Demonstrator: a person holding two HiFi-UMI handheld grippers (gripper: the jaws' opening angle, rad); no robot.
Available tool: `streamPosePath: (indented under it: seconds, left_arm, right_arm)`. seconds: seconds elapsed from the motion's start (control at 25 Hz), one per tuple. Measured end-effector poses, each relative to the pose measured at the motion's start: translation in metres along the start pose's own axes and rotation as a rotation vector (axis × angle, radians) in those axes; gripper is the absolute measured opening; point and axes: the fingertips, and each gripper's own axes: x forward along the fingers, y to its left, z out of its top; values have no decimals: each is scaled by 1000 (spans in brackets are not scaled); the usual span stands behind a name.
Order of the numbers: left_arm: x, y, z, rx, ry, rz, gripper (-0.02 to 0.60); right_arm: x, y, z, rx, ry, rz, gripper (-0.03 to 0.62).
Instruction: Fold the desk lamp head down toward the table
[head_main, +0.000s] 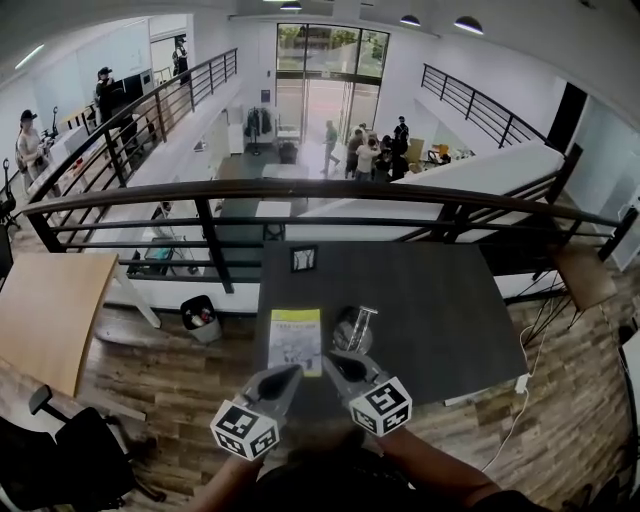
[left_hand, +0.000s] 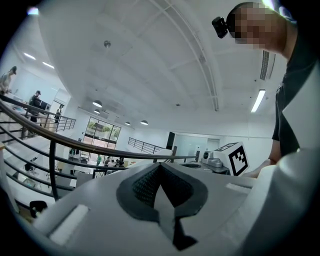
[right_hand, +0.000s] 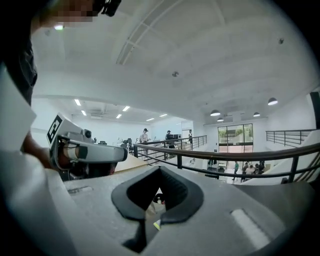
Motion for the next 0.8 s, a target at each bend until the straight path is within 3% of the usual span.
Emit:
streamPosePath:
  seconds: [0.28, 0.6, 0.8]
  left_arm:
    - [-7, -7, 3, 3, -22, 22, 2]
    - [-7, -64, 0, 26, -54, 103, 2]
    - [1, -132, -16, 36, -73, 137, 2]
  right_arm:
    - [-14, 15, 19, -11, -43, 47, 3]
    - [-78, 14, 27, -26, -88, 126, 3]
    - [-142, 12, 14, -58, -84, 182, 2]
